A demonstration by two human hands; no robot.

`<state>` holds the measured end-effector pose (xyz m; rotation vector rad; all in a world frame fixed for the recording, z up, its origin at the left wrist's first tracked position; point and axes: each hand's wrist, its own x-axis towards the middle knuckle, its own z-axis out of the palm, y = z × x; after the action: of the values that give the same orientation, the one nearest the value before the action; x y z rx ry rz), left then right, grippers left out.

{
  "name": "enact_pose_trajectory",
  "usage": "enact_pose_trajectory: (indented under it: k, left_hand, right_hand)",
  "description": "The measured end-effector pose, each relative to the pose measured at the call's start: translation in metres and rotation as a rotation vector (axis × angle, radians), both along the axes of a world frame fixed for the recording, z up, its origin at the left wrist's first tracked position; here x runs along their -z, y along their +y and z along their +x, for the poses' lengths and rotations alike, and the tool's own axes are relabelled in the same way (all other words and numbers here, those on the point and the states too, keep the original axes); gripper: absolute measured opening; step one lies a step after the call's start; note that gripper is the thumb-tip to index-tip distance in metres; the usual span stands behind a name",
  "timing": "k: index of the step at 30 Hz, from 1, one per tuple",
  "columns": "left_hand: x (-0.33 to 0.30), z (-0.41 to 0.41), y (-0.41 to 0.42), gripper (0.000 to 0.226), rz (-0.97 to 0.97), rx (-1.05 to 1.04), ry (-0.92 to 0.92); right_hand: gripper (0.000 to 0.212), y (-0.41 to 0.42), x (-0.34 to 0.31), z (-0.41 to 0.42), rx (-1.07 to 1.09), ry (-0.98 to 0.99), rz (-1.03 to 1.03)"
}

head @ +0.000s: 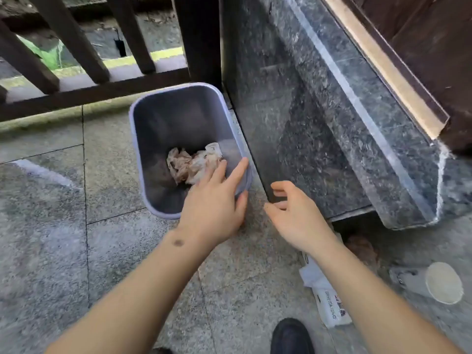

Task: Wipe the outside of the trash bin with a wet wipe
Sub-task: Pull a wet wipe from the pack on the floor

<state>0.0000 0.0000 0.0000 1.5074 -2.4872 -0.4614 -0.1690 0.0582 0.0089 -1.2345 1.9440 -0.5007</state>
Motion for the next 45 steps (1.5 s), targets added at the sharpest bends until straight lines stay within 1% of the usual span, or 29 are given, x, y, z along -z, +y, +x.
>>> enact_pose_trajectory:
  k: [2,4,6,8,10,11,14,17,19,22,26,28,30,32,33,36,40,42,45]
  left_hand:
    - [0.009,-0.006,-0.007,0.069,0.042,-0.009,-0.020]
    - [0.018,-0.013,-0.009,0.078,0.048,-0.016,-0.110]
    - [0.021,-0.021,-0.010,0.079,0.012,-0.038,-0.177]
    - [0.019,-0.025,-0.012,0.077,0.039,-0.053,-0.172]
    - [0.012,-0.026,-0.006,0.082,0.078,-0.047,-0.145]
    - [0.007,-0.026,-0.003,0.085,0.065,-0.043,-0.141]
    - [-0.013,-0.021,0.007,0.081,-0.056,0.014,-0.179]
    - [-0.029,-0.011,0.028,0.075,-0.165,0.121,-0.216]
    - [-0.034,-0.007,0.045,0.074,-0.166,0.180,-0.270]
    - [-0.033,-0.010,0.065,0.074,-0.161,0.232,-0.305]
    - [-0.023,-0.023,0.092,0.071,-0.098,0.324,-0.285]
    - [-0.017,-0.025,0.097,0.070,-0.055,0.387,-0.269]
    - [-0.016,-0.024,0.093,0.069,-0.080,0.420,-0.264]
    - [-0.019,-0.021,0.080,0.067,-0.122,0.379,-0.237]
    - [-0.020,-0.018,0.073,0.067,-0.131,0.350,-0.240]
    - [-0.023,-0.010,0.062,0.068,-0.123,0.291,-0.286]
    - [-0.026,-0.011,0.067,0.068,-0.107,0.300,-0.294]
    - [-0.028,-0.017,0.072,0.069,-0.116,0.324,-0.279]
    - [-0.026,-0.021,0.077,0.069,-0.117,0.346,-0.298]
  right_hand:
    - [0.044,-0.002,0.005,-0.004,0.024,-0.031,0.020]
    - [0.044,-0.002,0.008,-0.004,0.029,-0.051,0.038]
    - [0.044,0.000,0.011,-0.004,0.046,-0.065,0.035]
    - [0.046,0.002,0.011,-0.004,0.050,-0.069,0.017]
    - [0.046,0.005,0.008,-0.004,0.052,-0.071,0.009]
    - [0.046,0.007,0.007,-0.006,0.048,-0.063,0.000]
    - [0.040,0.023,0.011,-0.015,-0.006,0.019,-0.003]
    - [0.038,0.063,0.041,-0.032,-0.026,0.116,0.108]
    - [0.041,0.094,0.064,-0.045,-0.007,0.189,0.232]
    - [0.047,0.131,0.089,-0.060,0.072,0.184,0.354]
    - [0.053,0.161,0.110,-0.066,0.099,0.286,0.368]
    - [0.059,0.170,0.117,-0.068,0.097,0.337,0.372]
    - [0.067,0.177,0.125,-0.070,0.049,0.394,0.393]
    - [0.071,0.181,0.132,-0.072,-0.019,0.440,0.400]
    - [0.070,0.181,0.135,-0.073,-0.045,0.452,0.399]
    - [0.055,0.177,0.138,-0.075,-0.094,0.511,0.376]
    - [0.042,0.174,0.135,-0.080,-0.141,0.583,0.334]
    - [0.036,0.173,0.131,-0.084,-0.129,0.590,0.316]
    - [0.021,0.172,0.125,-0.090,-0.092,0.600,0.231]
